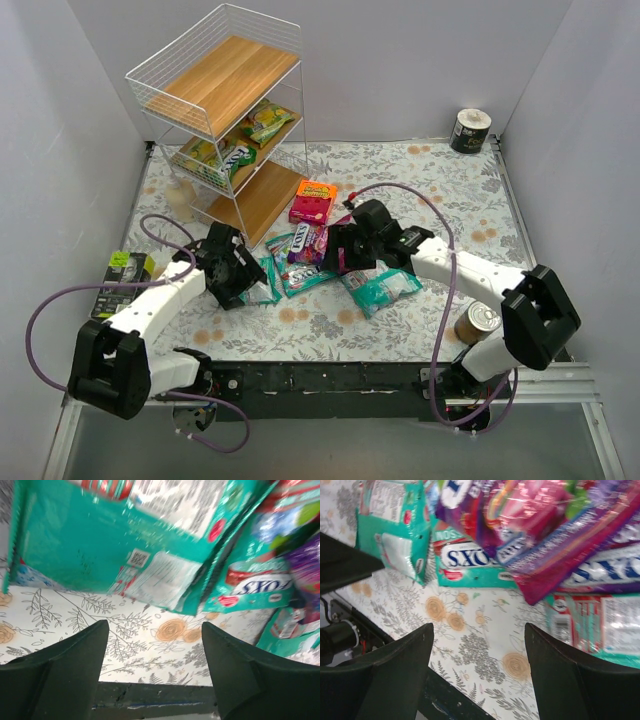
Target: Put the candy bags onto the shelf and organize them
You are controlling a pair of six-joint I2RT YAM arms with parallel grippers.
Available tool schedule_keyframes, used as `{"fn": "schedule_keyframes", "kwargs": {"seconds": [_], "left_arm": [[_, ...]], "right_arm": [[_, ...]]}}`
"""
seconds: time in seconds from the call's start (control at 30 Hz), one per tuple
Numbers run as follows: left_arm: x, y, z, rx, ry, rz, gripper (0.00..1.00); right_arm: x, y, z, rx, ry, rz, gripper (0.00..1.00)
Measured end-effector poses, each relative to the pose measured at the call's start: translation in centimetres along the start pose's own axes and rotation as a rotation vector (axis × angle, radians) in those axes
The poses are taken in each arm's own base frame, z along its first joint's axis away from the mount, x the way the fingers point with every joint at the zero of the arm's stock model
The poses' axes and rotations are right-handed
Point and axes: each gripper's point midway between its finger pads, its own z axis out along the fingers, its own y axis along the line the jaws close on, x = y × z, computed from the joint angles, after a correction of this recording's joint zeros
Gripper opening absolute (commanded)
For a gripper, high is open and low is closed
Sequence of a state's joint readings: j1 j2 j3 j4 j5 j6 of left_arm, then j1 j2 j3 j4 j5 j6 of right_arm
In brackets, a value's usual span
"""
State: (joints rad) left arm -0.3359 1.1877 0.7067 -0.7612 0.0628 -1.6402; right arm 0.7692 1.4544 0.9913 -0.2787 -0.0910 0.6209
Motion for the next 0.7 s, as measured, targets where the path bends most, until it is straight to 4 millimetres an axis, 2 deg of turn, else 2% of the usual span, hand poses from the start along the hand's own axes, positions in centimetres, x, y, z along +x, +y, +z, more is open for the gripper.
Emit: {"fn": "schedule_keyframes", "kwargs": {"seconds": [0.13,0.4,0.53,0.7], "left_arm": [[-2.8,-0.9,-1.3,-0.014,-0.083,-0.008,0.76],[-6.8,3.2,-1.9,-0.089,-0.152,-0.159,0.71],[-7.0,4.5,-1.2,-0.104,-0.146,-0.187,0.67],[-6.1,5.2,0.8,-0.122,-0.086,-0.193,0.61]], "right_arm": [[0.8,2.9,1.8,-0.080,0.064,-0.073,0.81],[3.6,9.4,7.2,-0.248,0.183,-0.191,0.80],[4.3,10.4,9.9,-0.281,0.218,-0.176,0.80],[4.7,10.0,12.8,-0.262,0.241,-0.141,0.80]]}}
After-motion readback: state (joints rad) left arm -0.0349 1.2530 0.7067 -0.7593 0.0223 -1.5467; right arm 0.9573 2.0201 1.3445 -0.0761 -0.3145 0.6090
